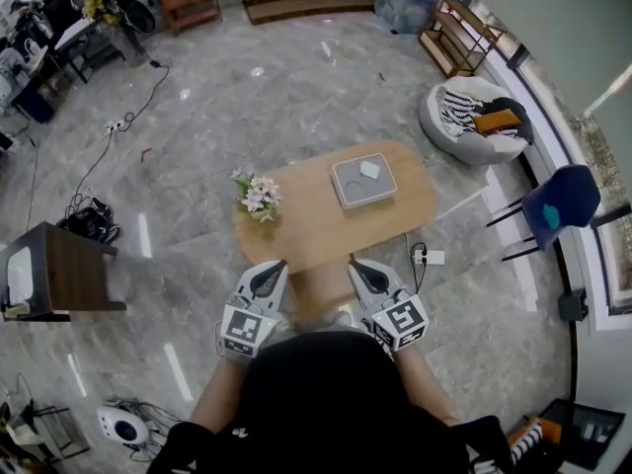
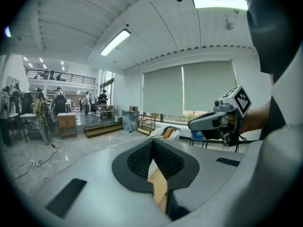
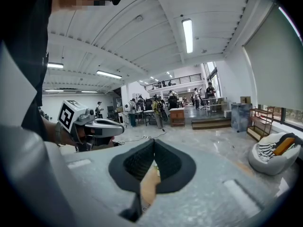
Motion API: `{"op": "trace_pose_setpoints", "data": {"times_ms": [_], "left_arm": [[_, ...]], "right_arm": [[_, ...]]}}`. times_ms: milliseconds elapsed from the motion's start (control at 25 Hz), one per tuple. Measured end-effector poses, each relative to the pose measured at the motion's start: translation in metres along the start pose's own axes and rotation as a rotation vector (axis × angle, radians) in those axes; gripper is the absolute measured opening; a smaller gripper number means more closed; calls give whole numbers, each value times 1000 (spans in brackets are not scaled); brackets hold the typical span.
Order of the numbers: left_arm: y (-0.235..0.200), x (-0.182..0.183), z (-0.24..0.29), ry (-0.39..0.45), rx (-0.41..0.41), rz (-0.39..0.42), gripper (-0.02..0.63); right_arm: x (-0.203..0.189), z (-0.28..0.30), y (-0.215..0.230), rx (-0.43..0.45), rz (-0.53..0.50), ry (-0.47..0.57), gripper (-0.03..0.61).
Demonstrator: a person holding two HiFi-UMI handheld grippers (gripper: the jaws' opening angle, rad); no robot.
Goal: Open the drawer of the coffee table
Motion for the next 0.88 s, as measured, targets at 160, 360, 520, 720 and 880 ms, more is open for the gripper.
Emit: {"op": "trace_pose_setpoints", "data": {"times_ms": [160, 360, 520, 720, 880], "left_arm": [[4, -2, -1, -7, 8, 0, 14], [8, -1, -4, -7, 9, -1, 14], [10, -1, -6, -3, 19, -6, 14], [8, 0, -9, 2, 32, -10, 14], [4, -2, -11, 8, 42, -18, 14]], "right_arm": [[-2, -3, 4, 2, 5, -4, -2], [-3, -5, 4, 10, 2, -6, -2], [-4, -7, 5, 15, 4, -13, -2], [-2, -6, 4, 17, 4, -14, -2], [-3, -3, 2, 14, 5, -12, -2]]}}
Point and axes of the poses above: the fingertips, and each gripper's own axes: z forward along the fingers, y to its right, x out of its top, the point moved 9 cm from there along -z, backward along the fingers, and after that the axes turned 8 degrees about -z, right-handed, at the moved point
